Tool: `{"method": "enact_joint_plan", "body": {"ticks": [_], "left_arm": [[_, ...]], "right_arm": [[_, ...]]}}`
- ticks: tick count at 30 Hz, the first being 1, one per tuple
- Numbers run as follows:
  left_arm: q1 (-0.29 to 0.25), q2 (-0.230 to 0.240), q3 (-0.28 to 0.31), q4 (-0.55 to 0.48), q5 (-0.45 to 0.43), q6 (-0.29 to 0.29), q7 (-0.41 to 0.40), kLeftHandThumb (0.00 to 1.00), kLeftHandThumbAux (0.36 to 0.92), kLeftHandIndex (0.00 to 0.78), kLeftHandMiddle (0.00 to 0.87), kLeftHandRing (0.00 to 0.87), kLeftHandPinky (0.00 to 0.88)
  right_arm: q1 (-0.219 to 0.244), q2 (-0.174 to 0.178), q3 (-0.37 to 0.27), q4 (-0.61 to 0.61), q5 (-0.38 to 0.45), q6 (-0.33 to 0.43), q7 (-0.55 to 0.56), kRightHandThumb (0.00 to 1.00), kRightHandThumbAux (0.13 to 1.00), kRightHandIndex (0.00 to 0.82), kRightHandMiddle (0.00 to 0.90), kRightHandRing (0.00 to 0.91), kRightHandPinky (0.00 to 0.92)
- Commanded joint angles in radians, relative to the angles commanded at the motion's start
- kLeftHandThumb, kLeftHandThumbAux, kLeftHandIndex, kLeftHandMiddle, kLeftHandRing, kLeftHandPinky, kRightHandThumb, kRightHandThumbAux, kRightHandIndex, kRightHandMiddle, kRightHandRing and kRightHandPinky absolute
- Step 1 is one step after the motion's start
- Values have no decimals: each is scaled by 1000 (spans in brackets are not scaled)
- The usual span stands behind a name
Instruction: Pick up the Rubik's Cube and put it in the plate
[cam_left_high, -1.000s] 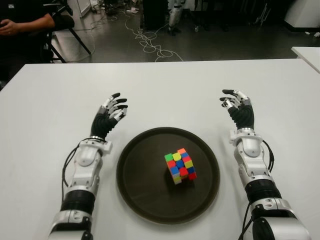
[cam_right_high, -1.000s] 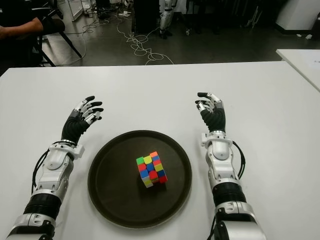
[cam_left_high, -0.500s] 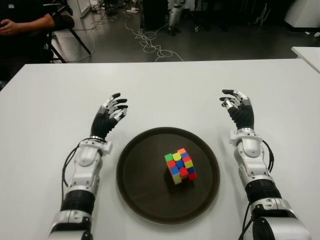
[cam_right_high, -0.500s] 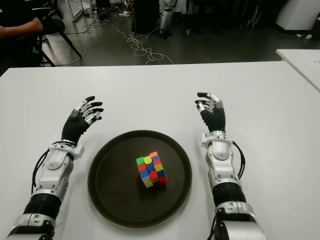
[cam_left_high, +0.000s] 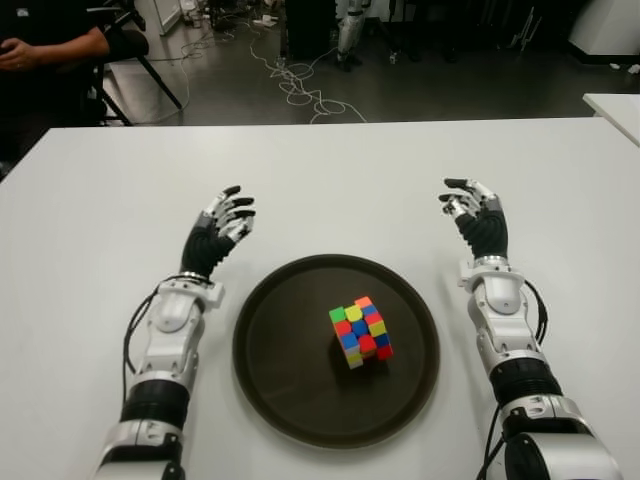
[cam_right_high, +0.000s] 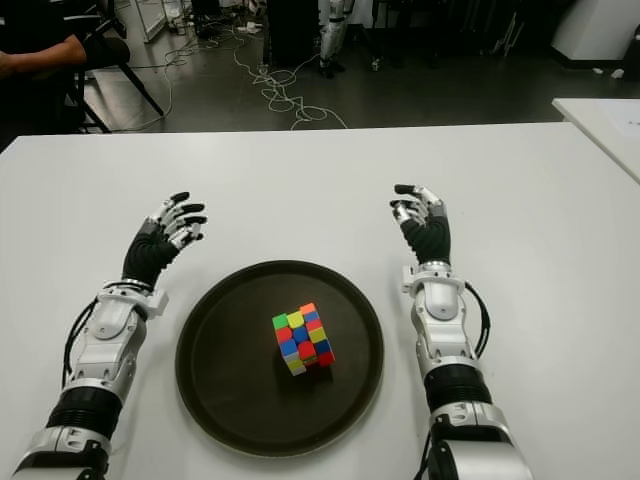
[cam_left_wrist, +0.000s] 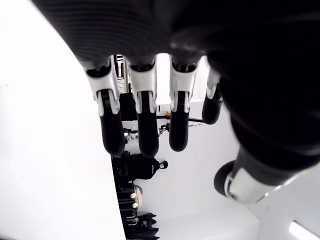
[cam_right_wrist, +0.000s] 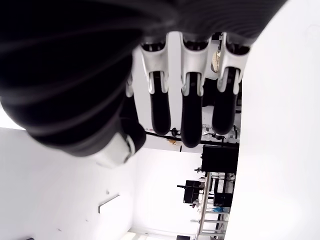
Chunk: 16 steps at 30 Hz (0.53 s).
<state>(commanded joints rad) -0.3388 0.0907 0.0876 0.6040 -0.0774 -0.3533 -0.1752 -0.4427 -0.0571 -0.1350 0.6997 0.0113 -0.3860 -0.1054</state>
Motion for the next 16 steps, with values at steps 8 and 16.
{"method": "enact_joint_plan", "body": {"ticks": [8, 16], "left_arm": [[0, 3, 1, 5, -4, -5, -11, 354, 677, 149, 247, 250, 299], [-2, 1, 3, 8, -8, -9, -17, 376, 684, 150, 250, 251, 313]], "right_arm": [[0, -3, 4, 4, -12, -1, -13, 661, 744, 397, 307, 351, 371], [2, -5, 5, 3, -9, -6, -7, 661, 744, 397, 300, 346, 370]]}}
